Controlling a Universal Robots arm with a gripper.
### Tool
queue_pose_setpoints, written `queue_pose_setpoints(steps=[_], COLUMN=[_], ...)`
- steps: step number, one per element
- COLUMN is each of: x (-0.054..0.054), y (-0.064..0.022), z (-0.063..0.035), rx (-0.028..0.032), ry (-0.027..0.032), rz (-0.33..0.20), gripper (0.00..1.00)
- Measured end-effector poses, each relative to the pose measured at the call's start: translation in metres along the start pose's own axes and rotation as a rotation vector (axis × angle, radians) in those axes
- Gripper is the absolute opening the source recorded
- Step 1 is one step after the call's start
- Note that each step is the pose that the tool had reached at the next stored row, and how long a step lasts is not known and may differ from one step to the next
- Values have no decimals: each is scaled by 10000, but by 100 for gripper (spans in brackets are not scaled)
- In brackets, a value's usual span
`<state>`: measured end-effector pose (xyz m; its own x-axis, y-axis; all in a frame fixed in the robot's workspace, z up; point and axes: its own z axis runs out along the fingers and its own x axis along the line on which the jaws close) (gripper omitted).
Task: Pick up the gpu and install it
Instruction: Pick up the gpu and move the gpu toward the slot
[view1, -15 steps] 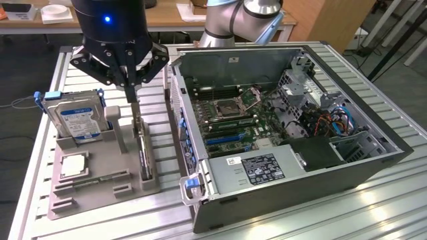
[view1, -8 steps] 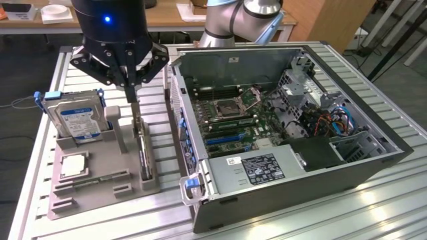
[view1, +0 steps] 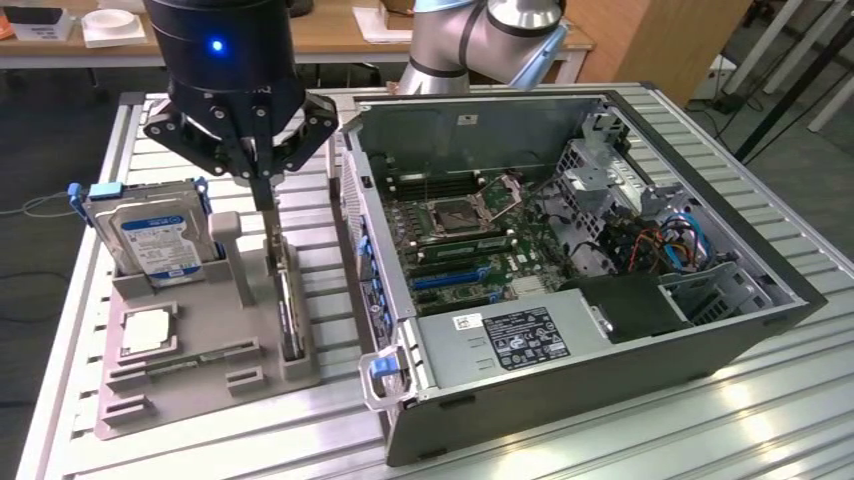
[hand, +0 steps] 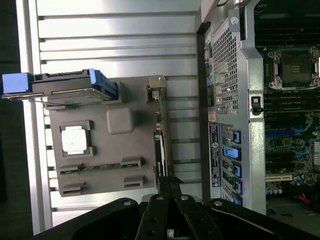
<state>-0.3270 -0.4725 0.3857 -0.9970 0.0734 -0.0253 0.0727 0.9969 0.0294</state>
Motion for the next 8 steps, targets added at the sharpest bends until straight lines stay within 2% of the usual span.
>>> queue_pose_setpoints(steps=[8], x=[3], y=[12], z=[118], rx=[248], ry=[-17], rz=[-6], gripper=[10])
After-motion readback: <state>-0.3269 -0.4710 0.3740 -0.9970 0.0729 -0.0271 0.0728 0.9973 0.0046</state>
